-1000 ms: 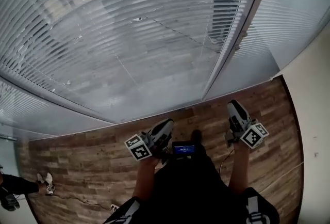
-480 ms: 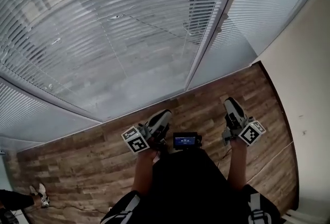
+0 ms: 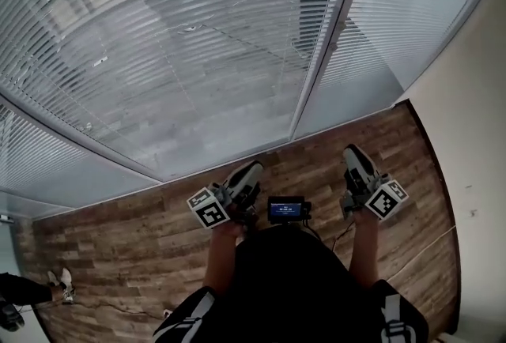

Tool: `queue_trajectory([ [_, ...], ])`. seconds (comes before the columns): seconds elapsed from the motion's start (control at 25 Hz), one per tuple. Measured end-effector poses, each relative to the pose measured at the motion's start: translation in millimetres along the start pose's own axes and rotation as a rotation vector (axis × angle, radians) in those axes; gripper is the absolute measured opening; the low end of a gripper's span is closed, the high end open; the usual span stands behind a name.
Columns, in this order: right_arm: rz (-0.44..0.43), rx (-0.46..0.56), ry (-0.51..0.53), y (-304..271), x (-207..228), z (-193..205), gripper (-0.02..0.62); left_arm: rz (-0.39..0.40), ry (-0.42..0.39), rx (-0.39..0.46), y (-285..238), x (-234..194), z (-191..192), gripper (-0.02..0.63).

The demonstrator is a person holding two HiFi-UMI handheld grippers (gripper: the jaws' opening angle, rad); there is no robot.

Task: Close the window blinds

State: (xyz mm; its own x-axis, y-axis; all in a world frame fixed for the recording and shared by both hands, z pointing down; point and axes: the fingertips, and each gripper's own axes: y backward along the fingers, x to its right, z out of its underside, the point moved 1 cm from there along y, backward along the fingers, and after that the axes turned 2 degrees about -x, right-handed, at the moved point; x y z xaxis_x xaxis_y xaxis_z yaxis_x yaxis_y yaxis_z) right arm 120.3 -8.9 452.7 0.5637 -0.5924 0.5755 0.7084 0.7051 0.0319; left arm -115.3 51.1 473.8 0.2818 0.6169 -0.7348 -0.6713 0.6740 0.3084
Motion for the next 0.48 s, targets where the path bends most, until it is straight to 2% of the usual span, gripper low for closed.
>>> queue_trajectory([
  [0.16,-0.002,-0.009,-0.017,12.9,7.3,-2.4,0.063,-0.007,-0.011,-0.013,-13.6,9.8,5.1,0.015],
  [0.32,0.014,-0.026,-0.025,9.5,-5.3,-13.5,0.048,-0.014,0.009,-0.016,-16.8,19.2,-11.6,0.015],
  [0.48,0.023,-0.024,-0.047,16.7,-7.4,-16.6,0.037,-0.018,0.010,-0.036,-22.7,29.7,-11.3,0.015],
])
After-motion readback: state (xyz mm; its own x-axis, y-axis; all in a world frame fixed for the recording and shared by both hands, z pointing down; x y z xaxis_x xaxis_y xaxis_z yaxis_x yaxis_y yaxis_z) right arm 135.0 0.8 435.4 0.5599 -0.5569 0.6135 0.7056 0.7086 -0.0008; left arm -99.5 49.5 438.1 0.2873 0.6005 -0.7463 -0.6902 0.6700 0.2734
